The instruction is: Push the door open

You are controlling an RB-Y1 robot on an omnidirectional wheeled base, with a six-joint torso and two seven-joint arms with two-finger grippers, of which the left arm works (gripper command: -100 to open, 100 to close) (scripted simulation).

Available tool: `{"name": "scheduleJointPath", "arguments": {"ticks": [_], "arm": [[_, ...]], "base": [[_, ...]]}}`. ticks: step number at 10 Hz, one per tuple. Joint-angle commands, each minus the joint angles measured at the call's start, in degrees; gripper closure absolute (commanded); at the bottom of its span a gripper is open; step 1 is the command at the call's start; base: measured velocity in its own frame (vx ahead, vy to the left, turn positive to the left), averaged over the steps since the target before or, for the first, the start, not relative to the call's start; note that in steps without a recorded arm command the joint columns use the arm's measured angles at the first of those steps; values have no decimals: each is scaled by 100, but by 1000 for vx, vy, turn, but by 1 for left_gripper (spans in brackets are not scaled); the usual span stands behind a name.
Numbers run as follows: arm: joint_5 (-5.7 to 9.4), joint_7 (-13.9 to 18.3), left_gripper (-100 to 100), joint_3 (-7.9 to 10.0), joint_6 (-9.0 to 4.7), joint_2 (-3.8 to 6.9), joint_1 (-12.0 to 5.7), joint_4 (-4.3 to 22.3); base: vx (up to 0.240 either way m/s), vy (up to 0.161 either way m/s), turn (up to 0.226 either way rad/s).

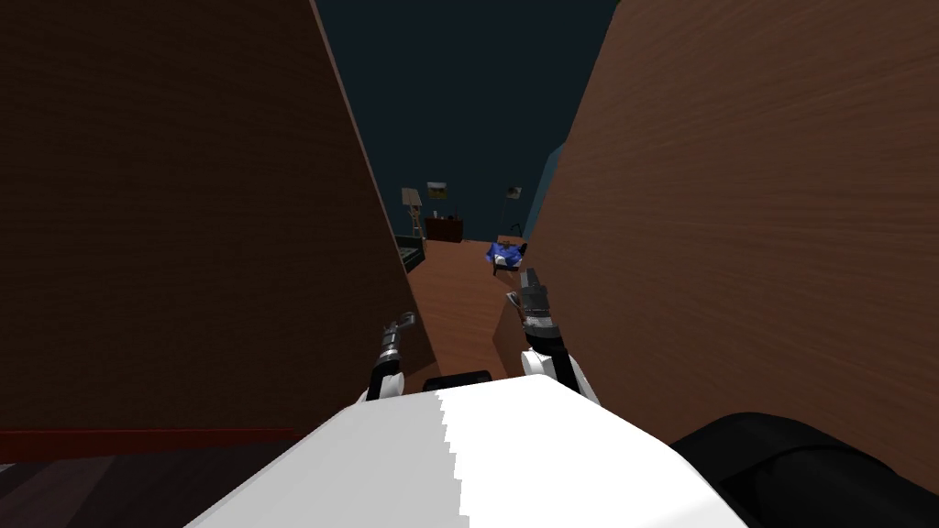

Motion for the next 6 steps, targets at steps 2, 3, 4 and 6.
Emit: {"name": "scheduleJointPath", "arguments": {"ticks": [2, 3, 4, 6], "arm": [[64, -21, 100, 132, -95, 148, -132, 129], [110, -61, 100, 220, -100, 188, -138, 130], [142, -90, 100, 282, -104, 211, -143, 131], [177, -120, 100, 348, -108, 230, -147, 131]], "base": [[145, 2, 27], [175, 10, 25], [211, -7, 56], [169, -10, 41]]}}
